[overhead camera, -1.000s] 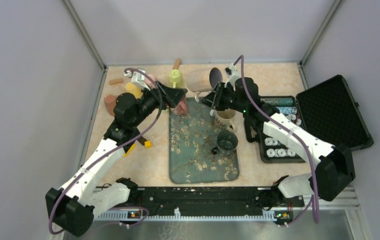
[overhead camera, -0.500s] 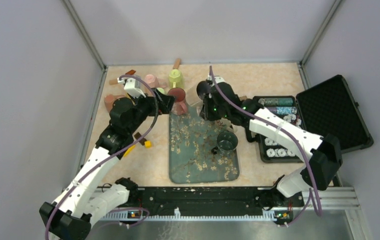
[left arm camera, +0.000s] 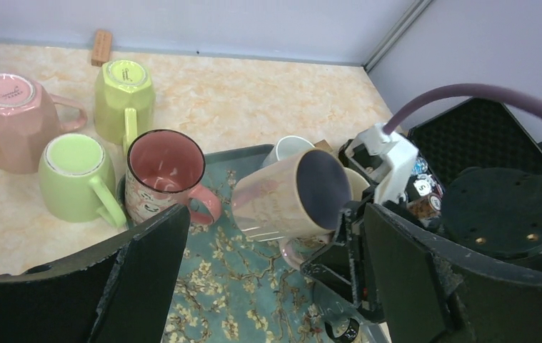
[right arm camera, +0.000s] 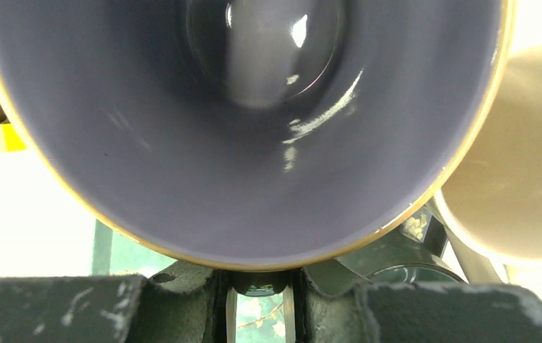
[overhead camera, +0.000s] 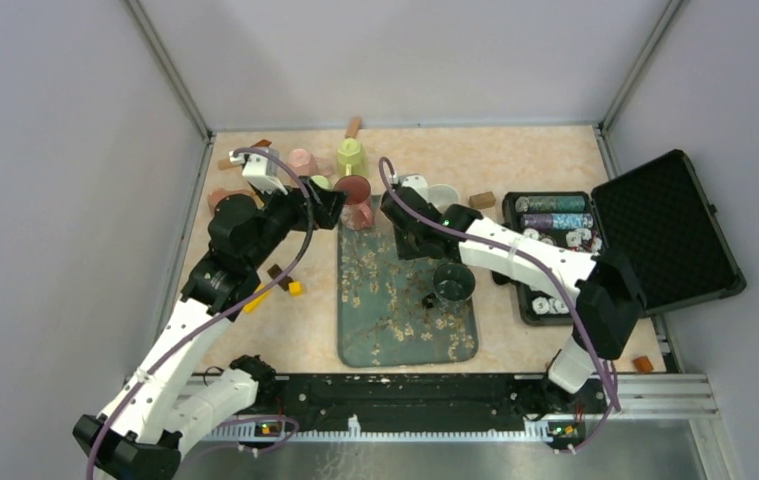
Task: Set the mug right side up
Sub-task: Place the cup on the tray.
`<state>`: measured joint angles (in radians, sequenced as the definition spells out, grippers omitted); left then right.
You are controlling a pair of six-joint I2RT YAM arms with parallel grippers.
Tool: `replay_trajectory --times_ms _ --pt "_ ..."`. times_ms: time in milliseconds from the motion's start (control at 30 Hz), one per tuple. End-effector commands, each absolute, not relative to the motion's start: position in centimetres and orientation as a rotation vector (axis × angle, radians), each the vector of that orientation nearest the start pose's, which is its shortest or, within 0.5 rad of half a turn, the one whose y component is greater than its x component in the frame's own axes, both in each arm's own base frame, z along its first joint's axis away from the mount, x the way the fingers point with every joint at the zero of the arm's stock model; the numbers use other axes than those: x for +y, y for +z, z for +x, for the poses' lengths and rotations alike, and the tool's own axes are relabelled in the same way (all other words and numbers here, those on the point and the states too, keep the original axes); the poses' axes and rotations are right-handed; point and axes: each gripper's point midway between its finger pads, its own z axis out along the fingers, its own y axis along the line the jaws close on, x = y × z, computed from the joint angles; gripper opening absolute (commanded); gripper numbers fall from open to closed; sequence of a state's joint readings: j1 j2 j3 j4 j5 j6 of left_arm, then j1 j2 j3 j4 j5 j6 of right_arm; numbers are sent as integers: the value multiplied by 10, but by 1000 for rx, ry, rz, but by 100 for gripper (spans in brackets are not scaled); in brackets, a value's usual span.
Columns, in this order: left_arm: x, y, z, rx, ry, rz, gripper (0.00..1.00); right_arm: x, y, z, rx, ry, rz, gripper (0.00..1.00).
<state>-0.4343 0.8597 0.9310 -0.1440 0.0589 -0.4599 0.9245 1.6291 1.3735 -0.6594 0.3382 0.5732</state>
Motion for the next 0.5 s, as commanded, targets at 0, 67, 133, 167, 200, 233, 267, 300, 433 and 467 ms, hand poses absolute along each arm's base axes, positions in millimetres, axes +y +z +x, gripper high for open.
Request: replay_trajectory --times_ms 0,67,133,167,200,233,267,300,433,467 --pt "-168 363 286 1619 -733 81 98 339 199 294 2268 350 -223 0" --pt "-170 361 288 1628 -735 92 98 342 193 294 2280 357 -222 0" --pt "-171 359 289 1636 -734 97 98 344 188 294 2291 354 -221 0" --pt "-172 358 289 1636 -736 99 98 344 185 294 2298 347 -224 0" --pt "-171 358 289 1635 -735 98 99 345 183 294 2302 343 -224 0" --pt "-172 357 290 1636 -733 100 99 345 183 294 2305 341 -224 0" --pt "-172 356 290 1638 -729 103 98 345 181 294 2307 342 -224 0" --pt "-172 355 291 1641 -727 106 98 345 180 294 2307 341 -225 0" --pt "-172 354 292 1643 -717 112 98 347 174 294 2321 337 -229 0" --pt "-171 355 292 1642 -714 113 98 348 173 294 2325 335 -229 0"
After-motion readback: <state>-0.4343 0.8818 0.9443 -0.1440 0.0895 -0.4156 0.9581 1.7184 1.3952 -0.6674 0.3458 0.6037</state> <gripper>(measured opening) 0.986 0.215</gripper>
